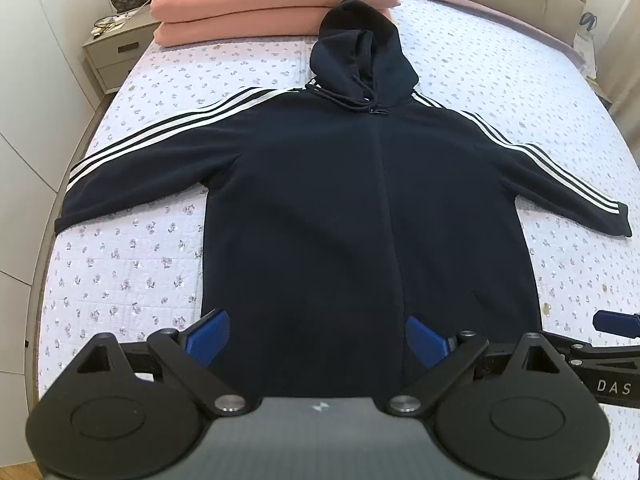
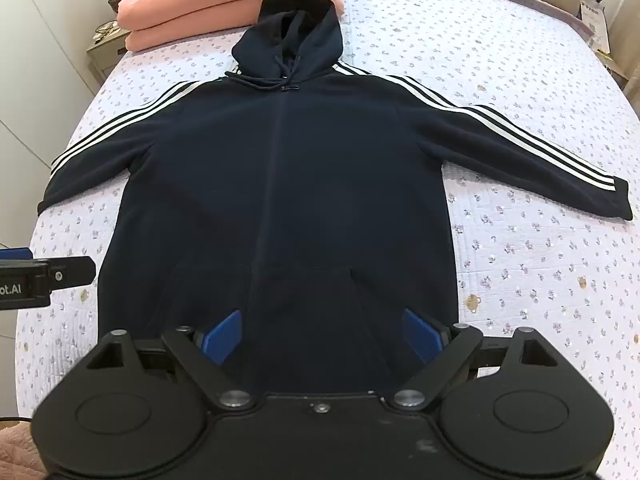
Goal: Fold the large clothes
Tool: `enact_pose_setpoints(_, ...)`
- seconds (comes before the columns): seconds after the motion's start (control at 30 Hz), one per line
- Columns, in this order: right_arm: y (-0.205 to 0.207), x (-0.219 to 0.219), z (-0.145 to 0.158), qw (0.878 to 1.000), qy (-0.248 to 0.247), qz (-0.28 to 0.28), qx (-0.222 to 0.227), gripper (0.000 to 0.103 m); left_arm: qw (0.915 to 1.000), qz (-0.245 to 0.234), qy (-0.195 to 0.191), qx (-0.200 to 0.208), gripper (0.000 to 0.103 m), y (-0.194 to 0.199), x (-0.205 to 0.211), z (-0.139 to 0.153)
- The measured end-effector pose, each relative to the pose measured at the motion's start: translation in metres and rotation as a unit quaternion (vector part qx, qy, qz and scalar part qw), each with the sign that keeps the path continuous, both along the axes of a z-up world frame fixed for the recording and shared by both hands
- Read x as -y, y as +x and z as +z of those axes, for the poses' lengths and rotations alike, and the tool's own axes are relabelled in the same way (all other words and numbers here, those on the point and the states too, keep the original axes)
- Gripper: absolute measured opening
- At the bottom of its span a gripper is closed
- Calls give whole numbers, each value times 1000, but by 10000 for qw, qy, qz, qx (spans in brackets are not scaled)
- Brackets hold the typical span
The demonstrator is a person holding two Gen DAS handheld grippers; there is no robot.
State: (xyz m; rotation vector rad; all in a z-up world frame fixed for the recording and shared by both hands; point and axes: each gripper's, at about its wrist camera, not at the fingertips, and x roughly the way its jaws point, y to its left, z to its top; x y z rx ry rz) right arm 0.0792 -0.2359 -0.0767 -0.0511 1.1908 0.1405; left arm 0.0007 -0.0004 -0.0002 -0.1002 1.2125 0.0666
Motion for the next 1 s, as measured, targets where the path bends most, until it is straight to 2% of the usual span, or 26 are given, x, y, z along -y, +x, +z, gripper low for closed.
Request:
enact_pose_setpoints(0.2,-6,-6,4,10000,32,19,-13,103,10000,-14,37,62,97,4,6,5)
enact_pose_setpoints(0.43,-6,5,3,9999,107,-10,47,103,9999,70,24,73,97,18,16,8)
enact_pose_setpoints(0.5,-5,2,3,10000,30,11,54,103,9999,9,-32,155,97,-1,0,10)
enact_pose_setpoints(1.0,-4,0,3,10000,-22,-2,64,103,9999,22,-74,65,97,2,-1,3)
